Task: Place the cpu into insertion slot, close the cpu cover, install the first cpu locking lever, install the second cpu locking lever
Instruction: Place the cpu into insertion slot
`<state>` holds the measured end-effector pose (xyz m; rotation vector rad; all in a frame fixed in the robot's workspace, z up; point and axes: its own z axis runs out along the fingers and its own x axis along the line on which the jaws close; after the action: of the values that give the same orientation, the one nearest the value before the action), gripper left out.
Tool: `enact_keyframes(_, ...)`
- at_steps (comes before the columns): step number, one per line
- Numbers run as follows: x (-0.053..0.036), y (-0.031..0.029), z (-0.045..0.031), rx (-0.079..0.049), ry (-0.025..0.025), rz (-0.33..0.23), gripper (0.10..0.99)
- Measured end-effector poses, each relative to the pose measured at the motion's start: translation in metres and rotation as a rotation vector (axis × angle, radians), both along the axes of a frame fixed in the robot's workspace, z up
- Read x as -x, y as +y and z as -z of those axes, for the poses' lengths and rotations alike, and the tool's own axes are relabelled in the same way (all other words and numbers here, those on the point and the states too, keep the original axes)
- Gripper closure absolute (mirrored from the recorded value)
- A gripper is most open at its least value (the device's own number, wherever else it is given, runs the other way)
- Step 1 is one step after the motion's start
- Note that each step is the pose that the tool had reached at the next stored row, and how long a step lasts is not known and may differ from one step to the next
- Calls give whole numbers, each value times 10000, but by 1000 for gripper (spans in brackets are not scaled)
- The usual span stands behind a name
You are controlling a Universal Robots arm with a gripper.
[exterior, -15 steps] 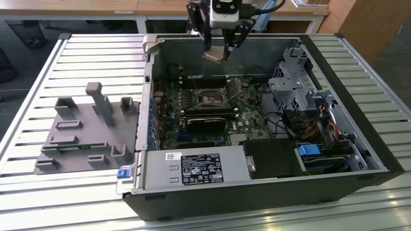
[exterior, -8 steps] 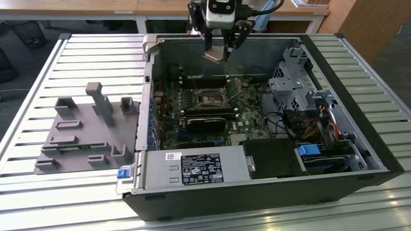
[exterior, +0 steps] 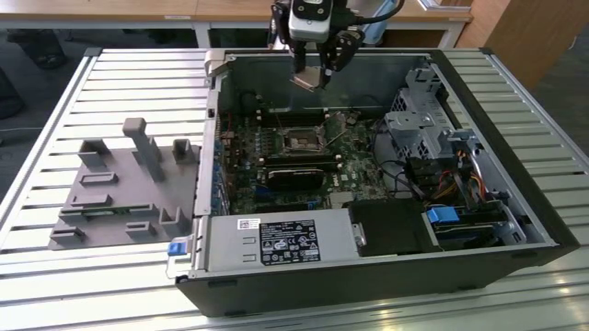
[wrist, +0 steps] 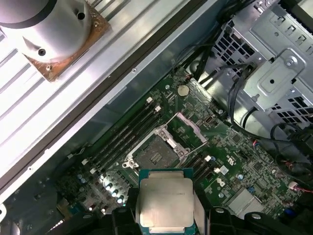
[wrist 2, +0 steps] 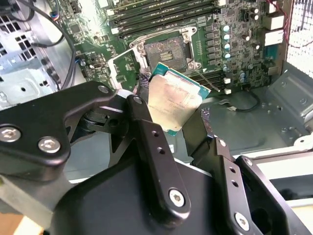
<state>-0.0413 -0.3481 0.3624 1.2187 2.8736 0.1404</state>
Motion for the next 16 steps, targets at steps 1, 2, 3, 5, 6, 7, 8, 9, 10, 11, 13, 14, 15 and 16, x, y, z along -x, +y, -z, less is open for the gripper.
enact_keyframes(1, 0, 0, 1, 0, 0, 106, 561)
enact_keyframes(2, 0, 0, 2, 0, 1, 212, 561)
enact_keyframes(3, 0, 0, 3, 0, 1, 335, 561)
enact_keyframes(5, 0, 1, 5, 0, 0, 619, 561)
enact_keyframes(6, 0, 1, 7, 0, 0, 770, 561)
enact_keyframes(7, 0, 0, 8, 1, 0, 928, 561)
enact_keyframes(8, 0, 1, 9, 1, 1, 1089, 561)
enact_keyframes(9, 0, 0, 11, 1, 1, 1267, 561)
enact_keyframes(10, 0, 0, 13, 1, 0, 1428, 561)
enact_keyframes(11, 0, 1, 14, 1, 1, 1587, 561)
enact_keyframes(13, 0, 0, 16, 3, 1, 1879, 561)
enact_keyframes(14, 0, 1, 18, 2, 0, 2032, 561)
enact_keyframes(15, 0, 1, 19, 2, 0, 2187, 561)
enact_keyframes(16, 0, 1, 20, 2, 1, 2328, 561)
